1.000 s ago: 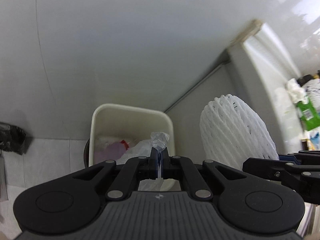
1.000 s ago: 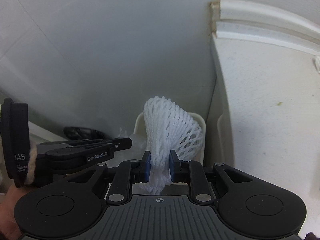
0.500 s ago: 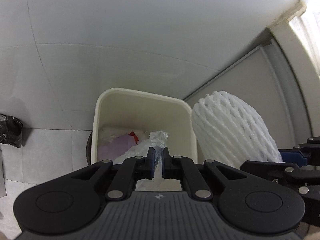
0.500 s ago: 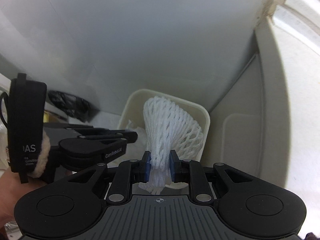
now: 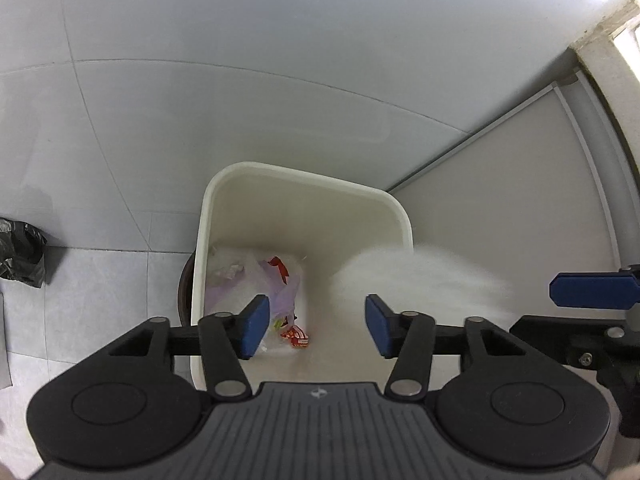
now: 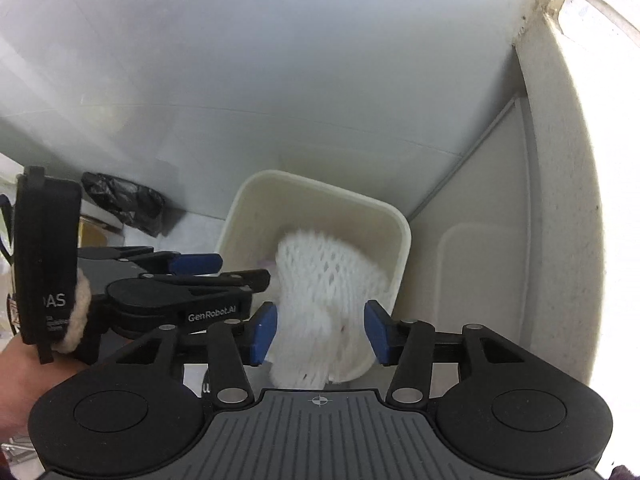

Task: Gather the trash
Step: 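Open both tools over the bin to drop the bag and foam net, then move both open tools back toward the counter clutter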

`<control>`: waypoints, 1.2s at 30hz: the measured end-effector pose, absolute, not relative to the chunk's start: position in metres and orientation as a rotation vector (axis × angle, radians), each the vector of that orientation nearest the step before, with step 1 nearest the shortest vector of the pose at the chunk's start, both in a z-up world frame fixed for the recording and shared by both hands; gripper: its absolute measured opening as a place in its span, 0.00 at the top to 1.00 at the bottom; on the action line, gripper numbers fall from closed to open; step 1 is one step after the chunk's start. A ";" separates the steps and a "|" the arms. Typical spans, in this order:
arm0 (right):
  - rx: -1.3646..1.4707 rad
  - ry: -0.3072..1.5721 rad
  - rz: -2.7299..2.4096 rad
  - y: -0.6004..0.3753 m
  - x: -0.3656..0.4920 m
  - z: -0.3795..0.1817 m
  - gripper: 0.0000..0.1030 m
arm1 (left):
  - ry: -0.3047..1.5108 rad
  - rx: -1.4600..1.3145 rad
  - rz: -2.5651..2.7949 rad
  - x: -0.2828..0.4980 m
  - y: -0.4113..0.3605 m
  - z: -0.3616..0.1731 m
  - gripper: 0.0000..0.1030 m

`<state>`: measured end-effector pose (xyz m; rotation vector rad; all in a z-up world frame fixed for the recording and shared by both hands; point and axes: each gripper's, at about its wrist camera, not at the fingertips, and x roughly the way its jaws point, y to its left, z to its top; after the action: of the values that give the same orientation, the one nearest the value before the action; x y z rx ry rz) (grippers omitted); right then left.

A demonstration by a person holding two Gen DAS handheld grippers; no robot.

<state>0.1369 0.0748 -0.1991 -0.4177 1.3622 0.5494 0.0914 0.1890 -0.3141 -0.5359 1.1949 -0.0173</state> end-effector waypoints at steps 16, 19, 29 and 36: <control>-0.411 1.300 0.581 0.075 0.129 -0.180 0.47 | 1.178 -0.508 -0.017 0.096 0.184 -0.306 0.33; -0.399 1.273 0.585 0.071 0.126 -0.168 0.45 | 1.175 -0.489 -0.020 0.095 0.181 -0.300 0.28; -0.275 1.149 0.601 0.037 0.111 -0.125 0.32 | 1.149 -0.397 -0.037 0.084 0.178 -0.263 0.14; -0.172 1.067 0.569 0.004 0.097 -0.099 0.26 | 1.117 -0.327 -0.041 0.080 0.161 -0.233 0.07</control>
<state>0.0970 0.0036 -0.0993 -0.1723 1.0672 0.5693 0.0803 0.1610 -0.2327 -0.3274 1.1170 -0.0410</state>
